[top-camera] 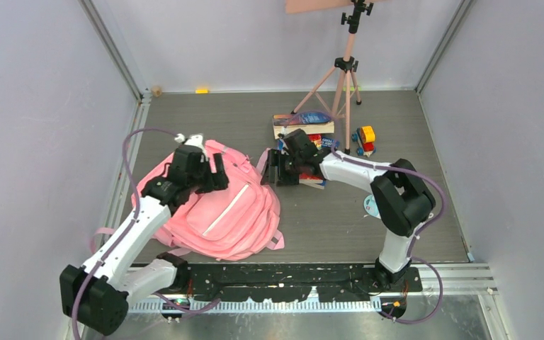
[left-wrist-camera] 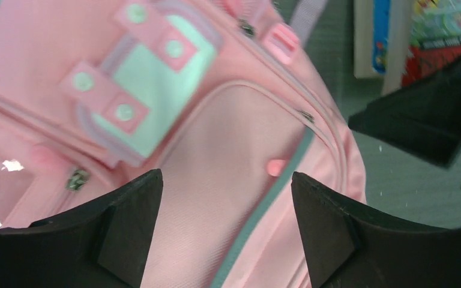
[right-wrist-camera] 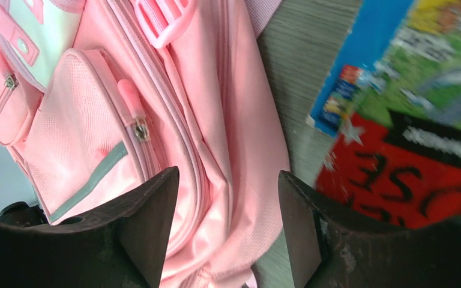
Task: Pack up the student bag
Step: Adjust the student bag at the center of the board.
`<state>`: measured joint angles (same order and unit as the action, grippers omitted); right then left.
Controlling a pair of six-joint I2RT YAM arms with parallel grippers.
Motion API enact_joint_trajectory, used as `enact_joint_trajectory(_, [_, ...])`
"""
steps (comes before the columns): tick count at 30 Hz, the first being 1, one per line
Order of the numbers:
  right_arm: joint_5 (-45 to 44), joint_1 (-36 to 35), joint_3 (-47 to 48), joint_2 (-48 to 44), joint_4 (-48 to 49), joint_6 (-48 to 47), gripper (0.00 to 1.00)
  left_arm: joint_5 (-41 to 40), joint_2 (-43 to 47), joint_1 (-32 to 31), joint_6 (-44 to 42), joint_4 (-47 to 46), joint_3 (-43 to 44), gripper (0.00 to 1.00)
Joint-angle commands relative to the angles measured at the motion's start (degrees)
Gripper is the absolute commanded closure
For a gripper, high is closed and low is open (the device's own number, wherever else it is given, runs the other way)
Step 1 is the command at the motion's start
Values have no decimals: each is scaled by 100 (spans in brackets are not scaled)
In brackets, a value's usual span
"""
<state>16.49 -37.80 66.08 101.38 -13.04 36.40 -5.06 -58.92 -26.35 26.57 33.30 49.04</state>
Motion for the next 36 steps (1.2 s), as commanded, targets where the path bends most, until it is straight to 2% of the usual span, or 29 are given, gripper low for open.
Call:
enact_joint_trajectory(1, [290,-121,562,435,286,26,34,11,339,840,706,-102,-263,18])
enact_joint_trajectory(6, [363,-235,859,868,283,18,36,-1126,682,999,731,268,-436,14])
enact_joint_trajectory(9, [395,-274,916,1044,284,10,40,-1316,839,1038,782,194,-663,13])
enact_joint_trajectory(14, [427,-345,779,1085,363,-31,72,-982,522,1147,809,-312,-1002,12])
enact_joint_trajectory(15, [406,-366,724,1041,416,-13,80,-874,371,1180,826,-538,-1062,12])
enact_joint_trajectory(17, [347,-429,500,879,603,34,89,-613,127,1250,855,-1080,-1180,13])
enact_joint_trajectory(18, [268,-534,196,621,842,68,98,-444,-226,1296,874,-1679,-1206,14])
enact_joint_trajectory(28, [-266,-1352,-664,-145,1451,271,99,-61,-2116,1417,660,-3269,-607,17])
enact_joint_trajectory(36, [-503,-2045,-333,106,1728,428,99,310,-3201,1421,373,-4262,297,18])
